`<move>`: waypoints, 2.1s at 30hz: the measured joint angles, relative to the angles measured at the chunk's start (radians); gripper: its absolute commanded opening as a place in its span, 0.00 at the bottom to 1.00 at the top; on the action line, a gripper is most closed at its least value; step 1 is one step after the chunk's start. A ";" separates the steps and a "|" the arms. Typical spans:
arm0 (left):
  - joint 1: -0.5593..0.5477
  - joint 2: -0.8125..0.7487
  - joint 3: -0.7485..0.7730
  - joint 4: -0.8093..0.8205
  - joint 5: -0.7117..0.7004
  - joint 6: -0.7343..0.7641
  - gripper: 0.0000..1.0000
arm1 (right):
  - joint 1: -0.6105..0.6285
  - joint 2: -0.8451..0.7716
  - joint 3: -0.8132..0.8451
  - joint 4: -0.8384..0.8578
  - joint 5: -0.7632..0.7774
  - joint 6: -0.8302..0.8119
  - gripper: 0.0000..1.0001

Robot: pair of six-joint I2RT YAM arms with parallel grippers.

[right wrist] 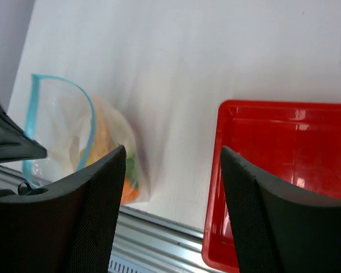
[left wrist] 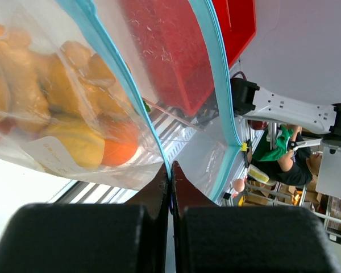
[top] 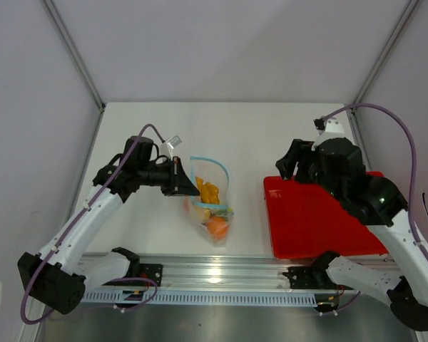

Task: Place the food in the zip-top bag and seal the zipper
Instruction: Place the fake vegetable in the zipper food storage bag, then adjust the zipper food storage bag at the center of the board.

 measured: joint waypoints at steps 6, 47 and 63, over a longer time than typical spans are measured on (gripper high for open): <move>0.000 0.000 0.000 0.003 0.000 0.000 0.01 | -0.013 0.041 -0.140 0.049 -0.210 0.007 0.68; 0.000 -0.217 -0.127 0.076 -0.157 -0.199 0.01 | 0.576 0.027 -0.769 0.900 0.048 -0.023 0.74; 0.000 -0.231 -0.126 0.076 -0.146 -0.200 0.01 | 0.419 0.138 -0.819 1.115 -0.117 0.002 0.75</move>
